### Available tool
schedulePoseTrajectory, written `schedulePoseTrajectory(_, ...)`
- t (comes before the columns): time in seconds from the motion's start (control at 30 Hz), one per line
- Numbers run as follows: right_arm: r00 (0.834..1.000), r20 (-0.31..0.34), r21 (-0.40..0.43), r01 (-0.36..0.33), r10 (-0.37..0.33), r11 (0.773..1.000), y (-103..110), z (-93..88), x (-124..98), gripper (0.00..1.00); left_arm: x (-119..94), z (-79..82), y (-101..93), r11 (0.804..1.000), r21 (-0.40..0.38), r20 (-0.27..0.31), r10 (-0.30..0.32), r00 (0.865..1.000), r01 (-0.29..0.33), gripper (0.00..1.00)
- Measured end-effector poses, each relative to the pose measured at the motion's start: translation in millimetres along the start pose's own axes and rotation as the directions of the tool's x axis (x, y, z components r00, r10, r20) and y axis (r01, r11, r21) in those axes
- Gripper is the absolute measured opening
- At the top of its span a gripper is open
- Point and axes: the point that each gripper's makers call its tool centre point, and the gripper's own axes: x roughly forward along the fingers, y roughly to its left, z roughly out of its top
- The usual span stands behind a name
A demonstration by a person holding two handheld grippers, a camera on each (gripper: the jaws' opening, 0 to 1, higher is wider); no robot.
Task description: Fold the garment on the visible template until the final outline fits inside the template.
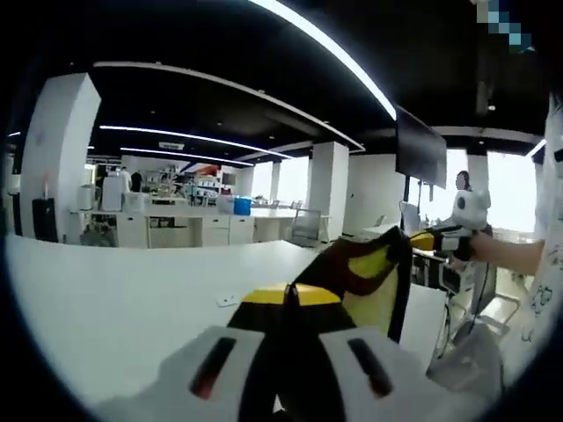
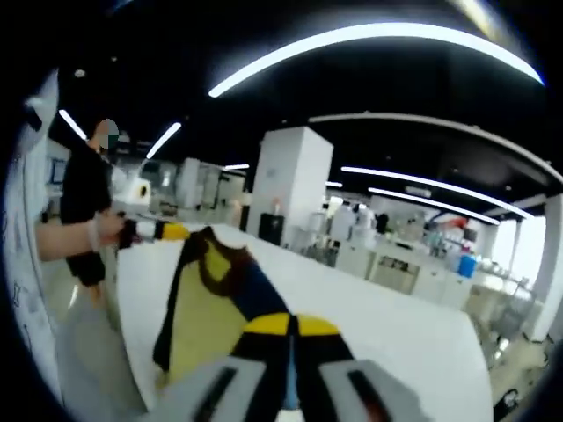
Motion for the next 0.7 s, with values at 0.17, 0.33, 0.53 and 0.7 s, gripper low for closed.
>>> schedulePoseTrajectory(0.17, 0.997, 0.075, 0.001, 0.007, -0.007, 1.000, -3, 24.5, 1, 0.00, 1, 18.7, 4.3, 1.000, 0.022, 0.046, 0.013, 0.999, -0.014, 0.00)
schedulePoseTrajectory(0.33, 0.990, 0.140, 0.008, 0.032, -0.033, 0.999, -12, 40.8, 11, 0.00, 11, 27.1, 16.8, 0.999, 0.025, 0.075, 0.035, 0.997, -0.037, 0.00)
schedulePoseTrajectory(0.53, 0.982, 0.167, -0.007, 0.095, -0.092, 0.995, -35, 42.8, 36, 0.00, 38, 29.4, 37.4, 0.998, 0.025, 0.081, 0.055, 0.995, -0.057, 0.00)
schedulePoseTrajectory(0.7, 0.986, 0.116, 0.011, 0.116, -0.117, 0.993, -47, 17.2, 72, 0.00, 68, -3.6, 66.1, 0.996, -0.007, 0.011, 0.090, 0.996, -0.090, 0.00)
